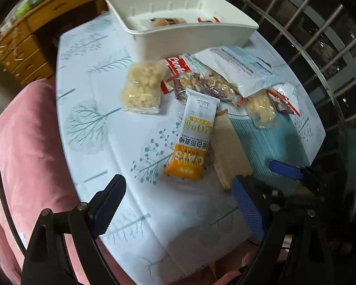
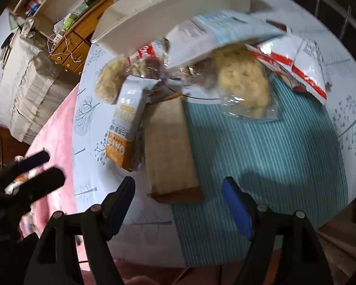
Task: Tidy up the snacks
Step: 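Withdraw both tools from the tray back over the snacks, then grasp the protein oat bar with the left tool while the right grasps the brown wafer bar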
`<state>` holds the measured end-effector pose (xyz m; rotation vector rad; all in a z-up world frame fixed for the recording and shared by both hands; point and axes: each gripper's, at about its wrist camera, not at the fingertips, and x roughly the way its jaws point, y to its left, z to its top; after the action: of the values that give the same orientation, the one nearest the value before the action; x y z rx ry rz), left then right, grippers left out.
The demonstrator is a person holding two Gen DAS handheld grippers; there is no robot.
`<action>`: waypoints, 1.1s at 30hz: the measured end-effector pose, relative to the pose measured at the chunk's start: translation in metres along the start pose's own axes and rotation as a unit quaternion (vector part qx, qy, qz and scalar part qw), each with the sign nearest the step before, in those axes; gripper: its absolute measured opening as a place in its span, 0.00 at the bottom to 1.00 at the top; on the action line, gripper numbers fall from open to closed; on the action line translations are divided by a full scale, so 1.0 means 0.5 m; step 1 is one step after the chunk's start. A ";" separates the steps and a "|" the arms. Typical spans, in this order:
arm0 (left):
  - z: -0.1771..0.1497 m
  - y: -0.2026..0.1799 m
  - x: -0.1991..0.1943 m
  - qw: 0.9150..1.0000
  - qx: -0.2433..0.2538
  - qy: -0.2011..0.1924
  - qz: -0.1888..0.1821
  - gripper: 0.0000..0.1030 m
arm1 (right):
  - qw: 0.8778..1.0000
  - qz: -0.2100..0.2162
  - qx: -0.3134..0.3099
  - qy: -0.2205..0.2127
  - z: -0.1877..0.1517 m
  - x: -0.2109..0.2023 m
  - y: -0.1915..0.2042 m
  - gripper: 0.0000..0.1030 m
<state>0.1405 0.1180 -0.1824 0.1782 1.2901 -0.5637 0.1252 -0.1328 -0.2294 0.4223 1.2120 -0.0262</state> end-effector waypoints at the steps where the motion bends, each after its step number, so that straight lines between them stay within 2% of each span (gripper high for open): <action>1: 0.007 0.000 0.011 1.000 0.003 0.004 -0.003 0.87 | 1.000 -0.007 -0.008 -0.013 -0.007 0.000 0.010 0.74; 5: 0.032 0.001 0.054 1.000 0.010 0.016 -0.020 0.87 | 0.997 -0.036 -0.035 -0.051 -0.029 0.010 0.047 0.74; 12: 0.068 -0.010 0.110 0.999 0.017 0.018 -0.028 0.87 | 0.990 -0.096 -0.064 -0.080 -0.060 0.049 0.069 0.74; 16: 0.082 -0.019 0.144 0.999 0.026 0.030 -0.011 0.85 | 0.989 -0.104 -0.057 -0.083 -0.059 0.071 0.067 0.74; 19: 0.091 -0.028 0.173 0.998 0.033 0.046 0.002 0.80 | 0.987 -0.113 -0.061 -0.094 -0.053 0.080 0.071 0.74; 23: 0.100 -0.032 0.197 0.998 0.031 0.061 0.013 0.68 | 0.985 -0.127 -0.065 -0.098 -0.047 0.089 0.073 0.73; 27: 0.107 -0.035 0.200 0.998 0.036 0.057 0.014 0.56 | 0.983 -0.136 -0.080 -0.099 -0.043 0.090 0.081 0.58; 28: 0.109 -0.036 0.202 0.997 0.038 0.058 0.016 0.54 | 0.982 -0.137 -0.083 -0.097 -0.040 0.092 0.085 0.57; 30: 0.115 -0.035 0.201 0.998 0.039 0.057 0.014 0.41 | 0.983 -0.135 -0.086 -0.094 -0.036 0.091 0.087 0.55; 33: 0.122 -0.029 0.197 0.997 0.036 0.065 0.005 0.40 | 0.984 -0.134 -0.082 -0.089 -0.032 0.087 0.086 0.52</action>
<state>0.2019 0.0502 -0.2553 0.2849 1.3943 -0.5980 0.1370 -0.0793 -0.2607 0.1076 1.0778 -0.1895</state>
